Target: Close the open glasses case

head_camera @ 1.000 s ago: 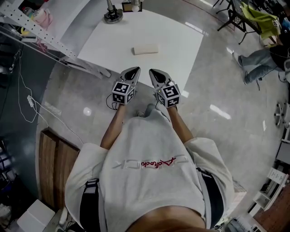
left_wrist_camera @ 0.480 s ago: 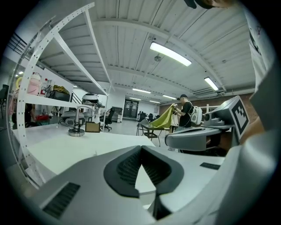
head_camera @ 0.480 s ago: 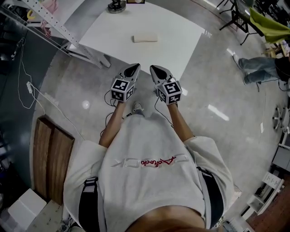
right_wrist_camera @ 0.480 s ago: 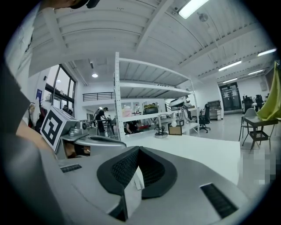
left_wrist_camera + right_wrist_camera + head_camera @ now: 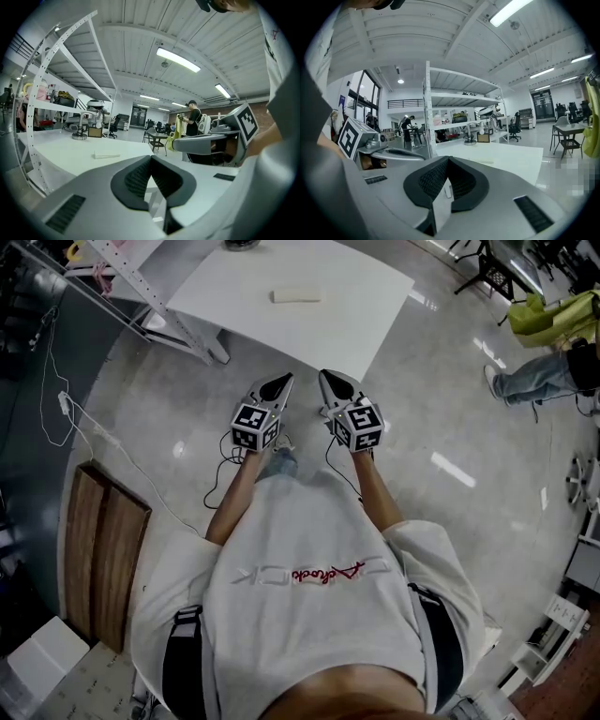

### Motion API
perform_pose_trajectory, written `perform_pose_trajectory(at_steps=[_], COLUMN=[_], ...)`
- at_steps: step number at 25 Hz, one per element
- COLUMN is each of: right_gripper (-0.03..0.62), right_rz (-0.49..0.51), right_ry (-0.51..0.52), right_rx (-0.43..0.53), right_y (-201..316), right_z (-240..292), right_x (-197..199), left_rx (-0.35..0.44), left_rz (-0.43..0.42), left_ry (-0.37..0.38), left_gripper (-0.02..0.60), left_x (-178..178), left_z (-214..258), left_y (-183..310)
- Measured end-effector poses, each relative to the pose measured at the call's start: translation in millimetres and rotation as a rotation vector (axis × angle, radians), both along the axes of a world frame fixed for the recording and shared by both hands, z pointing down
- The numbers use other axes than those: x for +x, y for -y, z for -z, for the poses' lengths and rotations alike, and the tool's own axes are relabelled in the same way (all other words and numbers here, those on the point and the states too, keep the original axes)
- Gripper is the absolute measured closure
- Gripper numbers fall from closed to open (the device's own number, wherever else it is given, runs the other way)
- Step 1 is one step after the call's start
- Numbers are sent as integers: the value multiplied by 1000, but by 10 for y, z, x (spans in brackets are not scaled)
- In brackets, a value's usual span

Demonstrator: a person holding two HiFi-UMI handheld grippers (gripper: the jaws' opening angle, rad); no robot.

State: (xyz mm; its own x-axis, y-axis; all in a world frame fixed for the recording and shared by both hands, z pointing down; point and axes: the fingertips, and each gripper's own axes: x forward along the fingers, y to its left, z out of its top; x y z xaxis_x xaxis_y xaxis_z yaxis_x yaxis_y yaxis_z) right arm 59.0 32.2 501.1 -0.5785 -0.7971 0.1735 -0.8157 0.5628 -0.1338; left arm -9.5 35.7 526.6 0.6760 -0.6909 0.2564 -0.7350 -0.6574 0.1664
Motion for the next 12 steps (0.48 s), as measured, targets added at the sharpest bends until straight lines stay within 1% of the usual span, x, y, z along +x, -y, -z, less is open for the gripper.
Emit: perform_pose_trajectory(at_steps=[4,10,12], right_gripper=[589,589,589], right_rz=[-11,-21,-20], right_ry=[-4,-12,-18], right_rx=[12,19,24], right_y=[-289,-673,-783], right_z=[5,-39,-28], right_x=[25,14,12], left_rx=[10,21,25], left_rz=[-3,-1,-1], left_ry=[8,35,33], left_gripper=[554,554,554], left_x=[9,-56,-49], left_z=[63,23,36], left_y=[-290,-653,-754])
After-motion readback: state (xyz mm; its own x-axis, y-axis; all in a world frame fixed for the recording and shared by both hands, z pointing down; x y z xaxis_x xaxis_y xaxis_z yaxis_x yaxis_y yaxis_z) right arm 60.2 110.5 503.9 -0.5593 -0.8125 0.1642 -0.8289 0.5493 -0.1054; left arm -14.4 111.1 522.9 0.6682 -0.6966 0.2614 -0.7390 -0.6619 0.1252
